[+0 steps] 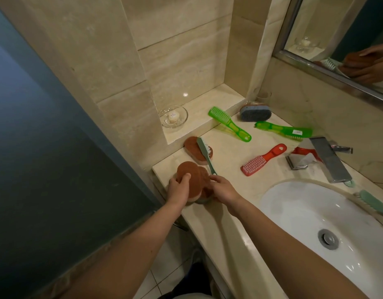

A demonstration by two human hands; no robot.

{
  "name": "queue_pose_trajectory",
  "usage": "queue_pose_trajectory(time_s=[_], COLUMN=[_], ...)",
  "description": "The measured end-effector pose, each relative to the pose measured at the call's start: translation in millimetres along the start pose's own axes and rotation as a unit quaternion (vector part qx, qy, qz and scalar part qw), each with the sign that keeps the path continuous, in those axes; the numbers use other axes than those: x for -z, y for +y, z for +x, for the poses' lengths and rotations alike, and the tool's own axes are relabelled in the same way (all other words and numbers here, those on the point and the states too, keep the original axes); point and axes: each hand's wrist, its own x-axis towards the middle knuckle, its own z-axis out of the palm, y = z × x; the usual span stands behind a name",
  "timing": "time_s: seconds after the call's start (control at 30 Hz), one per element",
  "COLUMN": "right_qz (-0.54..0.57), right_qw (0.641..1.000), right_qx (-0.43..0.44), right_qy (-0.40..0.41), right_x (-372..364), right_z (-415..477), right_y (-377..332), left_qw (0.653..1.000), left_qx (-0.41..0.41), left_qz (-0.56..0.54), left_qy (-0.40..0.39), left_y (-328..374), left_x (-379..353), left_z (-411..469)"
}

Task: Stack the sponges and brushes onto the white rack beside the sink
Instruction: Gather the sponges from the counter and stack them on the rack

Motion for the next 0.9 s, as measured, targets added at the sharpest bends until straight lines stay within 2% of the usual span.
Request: queue_pose_trajectory(time_s=[0.17,0.27,0.57,0.73,0.9], right_qz=[0.087,0.101,0.134,0.152,0.154], right_qw=[0.995,0.992,0.974,0.943,0.89], right_qx=[-0.021,0.011,0.143,0.207,0.283], right_qy=[0.038,0.077,0.111,0.209,0.323], right_x=[15.4,29.4,98.6,148.8,196.6], right_z=[-16.3,-34.1,-126.8,-176.0,-222.6], right_y=[7.3,12.5,22.1,26.2,27.6], left_qw=[0.999,0.998,0.983,0.966,0.945], left_qx=[-0.028,-0.049,-0.134,-0.198,-0.251], left_qz=[0.008,-0.005,-0.051,-0.074,-0.109], left_qy=[-0.037,-0.041,-0.112,-0.149,-0.18], left_y=[-1.4,2.9,28.6,48.8,76.4], left_x=[-8.5,-20.1,-88.7,-133.6,-174.7], left_z=[-21.8,-42.1,-119.6,-174.7,-232.2])
